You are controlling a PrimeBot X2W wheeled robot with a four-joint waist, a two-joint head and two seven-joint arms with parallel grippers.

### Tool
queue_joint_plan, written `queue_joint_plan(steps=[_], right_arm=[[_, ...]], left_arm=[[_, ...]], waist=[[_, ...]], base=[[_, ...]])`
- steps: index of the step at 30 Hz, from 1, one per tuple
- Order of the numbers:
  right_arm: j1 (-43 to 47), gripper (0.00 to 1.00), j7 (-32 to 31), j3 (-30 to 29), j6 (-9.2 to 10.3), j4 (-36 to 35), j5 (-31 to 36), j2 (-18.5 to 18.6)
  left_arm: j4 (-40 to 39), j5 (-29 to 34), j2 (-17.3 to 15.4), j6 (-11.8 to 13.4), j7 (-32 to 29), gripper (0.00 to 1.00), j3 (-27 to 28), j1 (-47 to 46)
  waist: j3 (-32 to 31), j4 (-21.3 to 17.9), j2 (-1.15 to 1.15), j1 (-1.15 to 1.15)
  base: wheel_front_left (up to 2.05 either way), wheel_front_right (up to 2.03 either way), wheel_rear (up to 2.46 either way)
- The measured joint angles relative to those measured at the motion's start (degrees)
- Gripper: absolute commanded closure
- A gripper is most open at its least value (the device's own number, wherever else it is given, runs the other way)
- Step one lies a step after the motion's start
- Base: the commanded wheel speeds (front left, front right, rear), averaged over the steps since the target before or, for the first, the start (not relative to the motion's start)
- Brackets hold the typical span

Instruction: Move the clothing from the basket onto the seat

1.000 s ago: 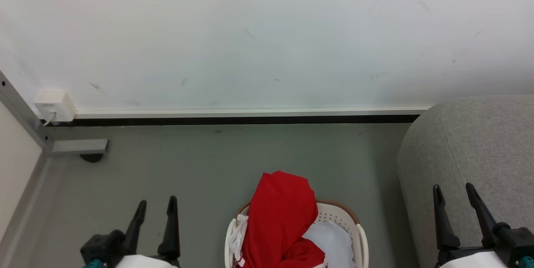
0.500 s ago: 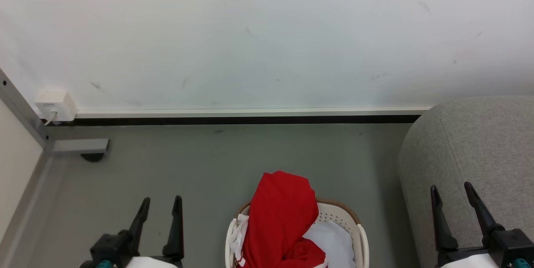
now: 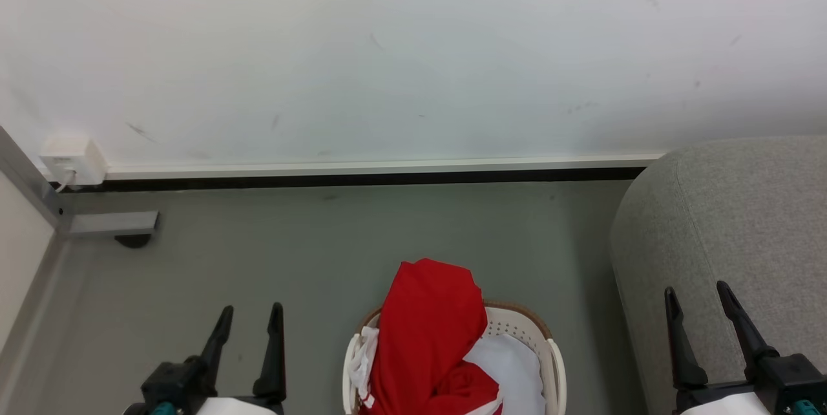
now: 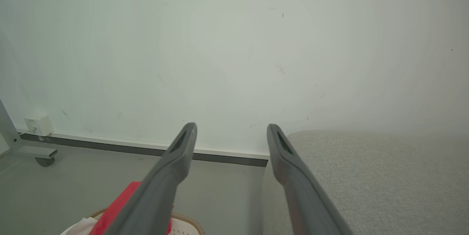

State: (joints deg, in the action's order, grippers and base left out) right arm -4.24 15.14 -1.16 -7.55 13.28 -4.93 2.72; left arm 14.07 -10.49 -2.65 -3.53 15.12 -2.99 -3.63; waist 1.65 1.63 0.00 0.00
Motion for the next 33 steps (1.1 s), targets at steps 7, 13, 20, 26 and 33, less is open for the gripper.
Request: queue_joint_plan(steps=[7,13,20,26,33], right_arm=[[-1.82,0.0,0.01,-0.03,0.0,-0.63,-0.56,0.0],[-4.47,0.0,0.02,-0.16,0.0,-1.74,-1.24,0.04],[-9.46,0.0,0.02,1.2,0.0,-3.38,-2.8,0.05],[-13.51,0.0,0.03,2.29,0.0,-4.6,-5.44,0.08],[-15.71,0.0,0.03,2.93,0.0,-5.7,-8.59,0.11]], left_arm=[[0.43,0.1,-0.03,-0.67,0.01,0.0,-1.32,-2.46],[3.7,1.7,-0.04,-1.74,0.01,0.0,-5.1,-7.84],[15.45,5.65,-0.05,-2.58,0.0,0.0,-11.06,-17.17],[28.62,10.09,-0.55,-0.67,-6.22,0.0,-14.06,-26.73],[41.64,13.28,-2.1,2.1,-19.82,0.0,-15.83,-33.63]], waist=[[3.05,-1.23,0.0,0.0],[8.25,-2.66,0.0,0.0],[16.52,-5.22,0.0,0.01],[23.97,-8.48,0.0,0.02],[30.49,-13.37,0.0,0.02]], base=[[0.0,0.0,0.0],[0.0,0.0,0.0],[0.0,0.0,0.0],[0.0,0.0,0.0],[0.0,0.0,0.0]])
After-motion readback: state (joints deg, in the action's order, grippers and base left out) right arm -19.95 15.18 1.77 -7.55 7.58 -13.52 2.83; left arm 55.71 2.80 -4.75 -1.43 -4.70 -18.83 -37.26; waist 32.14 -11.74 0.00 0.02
